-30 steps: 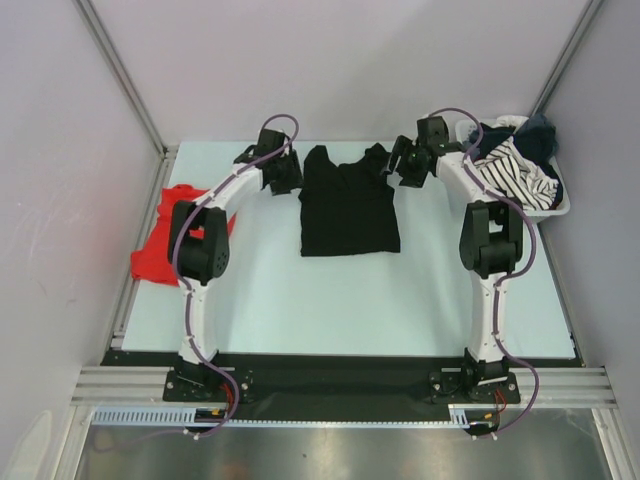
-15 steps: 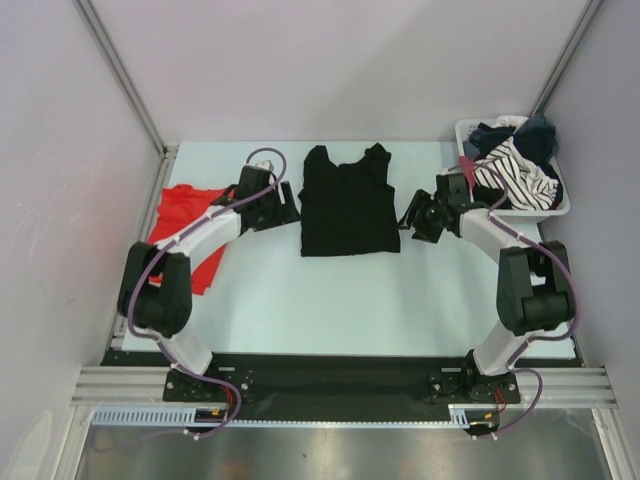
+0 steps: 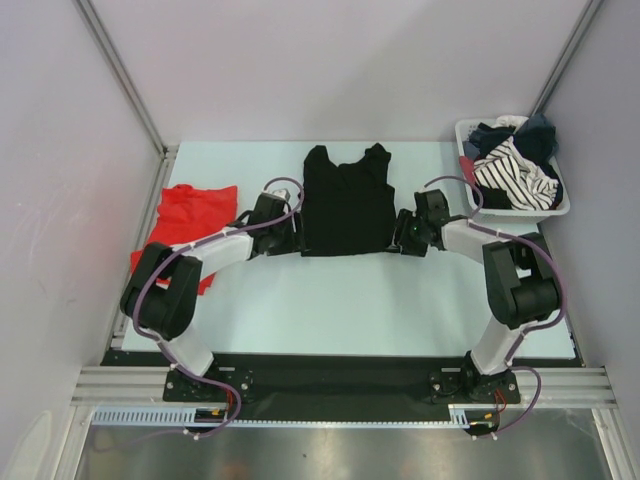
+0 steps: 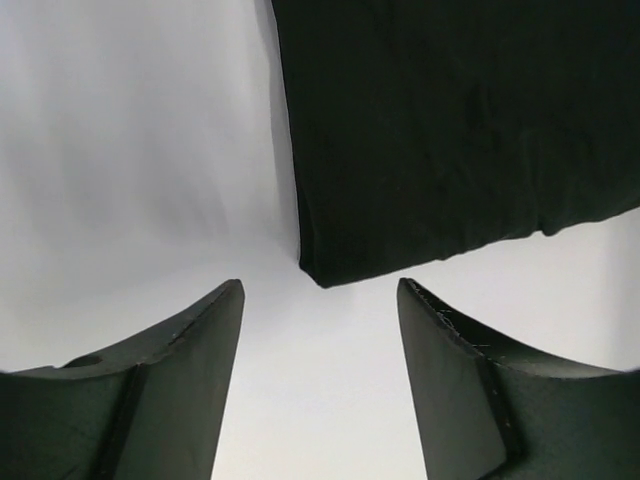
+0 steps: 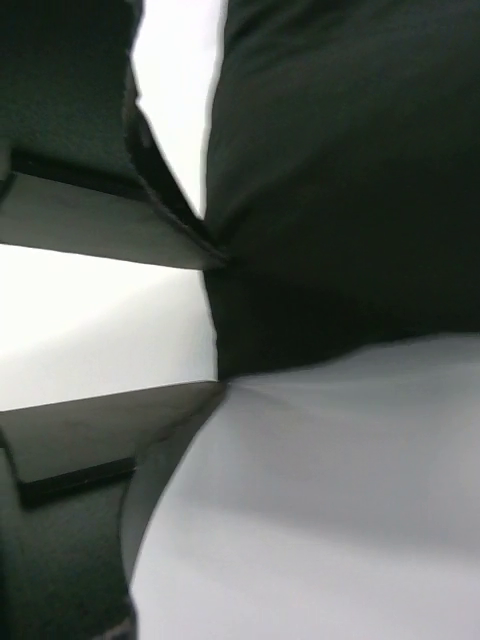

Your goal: Fold and stack the tank tops

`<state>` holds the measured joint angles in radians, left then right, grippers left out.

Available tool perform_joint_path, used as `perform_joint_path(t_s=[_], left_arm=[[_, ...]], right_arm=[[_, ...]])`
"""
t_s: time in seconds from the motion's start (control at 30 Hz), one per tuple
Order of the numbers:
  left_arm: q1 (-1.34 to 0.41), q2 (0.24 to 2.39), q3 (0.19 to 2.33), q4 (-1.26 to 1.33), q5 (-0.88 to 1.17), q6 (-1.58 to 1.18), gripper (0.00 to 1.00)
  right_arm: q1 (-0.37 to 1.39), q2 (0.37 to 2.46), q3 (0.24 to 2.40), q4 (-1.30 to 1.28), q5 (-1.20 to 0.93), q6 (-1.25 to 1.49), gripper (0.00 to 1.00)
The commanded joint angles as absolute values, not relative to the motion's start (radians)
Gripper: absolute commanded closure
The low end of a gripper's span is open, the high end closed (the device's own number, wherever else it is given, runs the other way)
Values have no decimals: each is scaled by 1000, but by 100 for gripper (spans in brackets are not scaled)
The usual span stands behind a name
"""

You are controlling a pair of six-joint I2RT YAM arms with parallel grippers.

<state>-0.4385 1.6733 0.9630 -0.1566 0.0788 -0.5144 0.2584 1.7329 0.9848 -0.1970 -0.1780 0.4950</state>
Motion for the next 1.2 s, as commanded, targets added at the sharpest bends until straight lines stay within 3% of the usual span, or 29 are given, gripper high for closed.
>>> perform_joint_path(t_s=[0.0, 0.1, 0.13, 0.17, 0.2, 0.43, 0.53, 0.57, 0.63, 0.67, 0.73, 1.17], left_arm=[[-460, 1700, 977, -101, 80, -477, 32], [-472, 1709, 988, -118, 52, -453, 33], [-479, 1709, 992, -120, 51, -449, 36], [-482, 1713, 996, -123, 55, -442, 45], [-483, 1723, 999, -136, 51, -437, 46], [-503, 1764, 1015, -144, 15, -430, 45], [-505, 1801, 1040, -146, 8, -426, 46], [-506, 1807, 1046, -147, 6, -423, 51], [-505, 1819, 1052, -138, 8, -422, 65], [-505, 1819, 1054, -140, 5, -419, 81], [-505, 1813, 1049, -147, 5, -419, 99], [-509, 1577, 885, -206, -8, -426, 100]], right_arm=[[278, 1756, 1023, -189, -97, 448, 46], [295, 1775, 1026, -198, -71, 436, 56], [299, 1788, 1029, -204, -61, 434, 60], [299, 1792, 1029, -206, -58, 433, 66], [299, 1795, 1028, -203, -57, 434, 76], [304, 1793, 1017, -187, -64, 436, 100], [302, 1789, 1016, -189, -63, 436, 100], [302, 1787, 1015, -189, -64, 436, 100], [304, 1781, 1011, -189, -63, 436, 100], [302, 1778, 1012, -190, -60, 436, 100], [298, 1772, 1009, -199, -54, 439, 100], [282, 1585, 907, -336, 61, 476, 100]])
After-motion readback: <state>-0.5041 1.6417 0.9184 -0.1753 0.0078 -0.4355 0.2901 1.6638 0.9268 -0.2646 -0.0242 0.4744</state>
